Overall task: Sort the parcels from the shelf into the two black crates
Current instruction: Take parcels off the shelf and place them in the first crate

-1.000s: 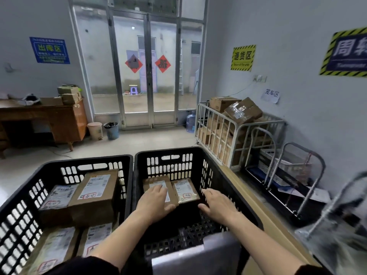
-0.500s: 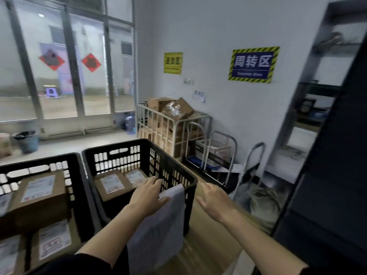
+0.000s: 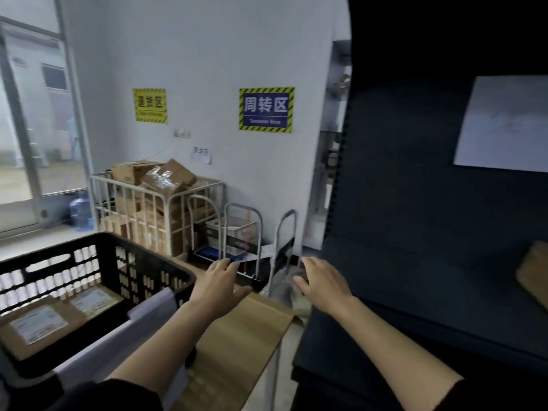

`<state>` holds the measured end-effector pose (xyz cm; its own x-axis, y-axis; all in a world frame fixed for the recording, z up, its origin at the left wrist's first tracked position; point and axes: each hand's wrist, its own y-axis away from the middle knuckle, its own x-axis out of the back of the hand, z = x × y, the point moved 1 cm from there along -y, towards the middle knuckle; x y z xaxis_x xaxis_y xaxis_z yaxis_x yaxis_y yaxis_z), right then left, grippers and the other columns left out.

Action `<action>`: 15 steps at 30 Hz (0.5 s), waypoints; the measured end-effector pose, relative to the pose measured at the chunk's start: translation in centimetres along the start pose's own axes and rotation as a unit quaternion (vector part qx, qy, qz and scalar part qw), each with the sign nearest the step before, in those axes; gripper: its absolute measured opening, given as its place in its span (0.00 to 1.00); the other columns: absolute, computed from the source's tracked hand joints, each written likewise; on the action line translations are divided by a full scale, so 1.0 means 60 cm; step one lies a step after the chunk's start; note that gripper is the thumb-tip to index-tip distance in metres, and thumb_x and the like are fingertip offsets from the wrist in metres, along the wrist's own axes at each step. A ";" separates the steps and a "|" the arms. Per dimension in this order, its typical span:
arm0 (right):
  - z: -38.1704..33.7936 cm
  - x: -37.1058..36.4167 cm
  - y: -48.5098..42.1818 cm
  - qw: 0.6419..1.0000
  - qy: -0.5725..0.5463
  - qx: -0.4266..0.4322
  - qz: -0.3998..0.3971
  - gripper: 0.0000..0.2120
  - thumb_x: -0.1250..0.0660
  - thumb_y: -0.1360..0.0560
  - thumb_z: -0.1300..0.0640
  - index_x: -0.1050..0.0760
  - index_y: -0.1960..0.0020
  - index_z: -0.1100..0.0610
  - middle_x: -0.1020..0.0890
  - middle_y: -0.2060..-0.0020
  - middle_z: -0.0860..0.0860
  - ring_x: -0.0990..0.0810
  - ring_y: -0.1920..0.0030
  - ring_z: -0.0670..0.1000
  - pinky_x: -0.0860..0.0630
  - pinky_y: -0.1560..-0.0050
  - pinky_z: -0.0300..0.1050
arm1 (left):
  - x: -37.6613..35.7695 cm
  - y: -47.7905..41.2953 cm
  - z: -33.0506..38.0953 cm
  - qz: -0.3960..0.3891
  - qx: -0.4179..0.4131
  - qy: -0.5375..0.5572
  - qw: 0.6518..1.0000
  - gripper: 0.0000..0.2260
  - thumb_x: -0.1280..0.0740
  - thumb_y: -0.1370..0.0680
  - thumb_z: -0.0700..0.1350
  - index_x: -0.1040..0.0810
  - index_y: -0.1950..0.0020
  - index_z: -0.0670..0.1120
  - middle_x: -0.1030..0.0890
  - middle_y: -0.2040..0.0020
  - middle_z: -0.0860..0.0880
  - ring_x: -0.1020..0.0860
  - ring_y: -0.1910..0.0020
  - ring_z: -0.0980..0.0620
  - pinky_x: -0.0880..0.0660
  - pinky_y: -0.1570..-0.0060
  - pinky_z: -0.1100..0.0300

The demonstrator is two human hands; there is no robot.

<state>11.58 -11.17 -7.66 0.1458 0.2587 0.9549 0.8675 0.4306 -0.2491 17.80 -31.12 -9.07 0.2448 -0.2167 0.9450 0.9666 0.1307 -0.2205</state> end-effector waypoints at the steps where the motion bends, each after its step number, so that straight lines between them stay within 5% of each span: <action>1: 0.022 0.013 0.013 1.000 0.002 -0.012 0.004 0.22 0.44 0.21 0.48 0.37 0.31 0.59 0.31 0.32 0.54 0.33 0.32 0.54 0.35 0.33 0.48 | -0.001 -0.007 0.024 0.007 -0.013 0.007 1.000 0.28 0.40 0.22 0.57 0.39 0.27 0.44 0.39 0.26 0.46 0.42 0.26 0.47 0.40 0.30 0.55; 7: 0.180 0.079 0.109 0.996 0.012 -0.081 0.034 0.26 0.46 0.20 0.47 0.43 0.26 0.58 0.36 0.28 0.53 0.37 0.28 0.52 0.39 0.30 0.46 | -0.028 -0.036 0.208 0.039 -0.097 0.055 0.993 0.23 0.39 0.23 0.54 0.34 0.31 0.44 0.32 0.31 0.47 0.36 0.30 0.47 0.35 0.35 0.55; 15: 0.408 0.182 0.225 0.987 0.031 -0.136 0.079 0.26 0.45 0.20 0.47 0.43 0.26 0.58 0.36 0.28 0.52 0.37 0.28 0.51 0.39 0.30 0.45 | -0.090 -0.035 0.481 0.017 -0.166 0.102 0.981 0.27 0.41 0.22 0.56 0.40 0.26 0.45 0.38 0.27 0.48 0.43 0.26 0.49 0.39 0.31 0.56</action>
<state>13.22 18.61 -4.57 0.3103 0.2471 0.9180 0.9261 0.1392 -0.3506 12.26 -2.32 -6.72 0.2556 -0.4103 0.8754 0.9208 -0.1727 -0.3498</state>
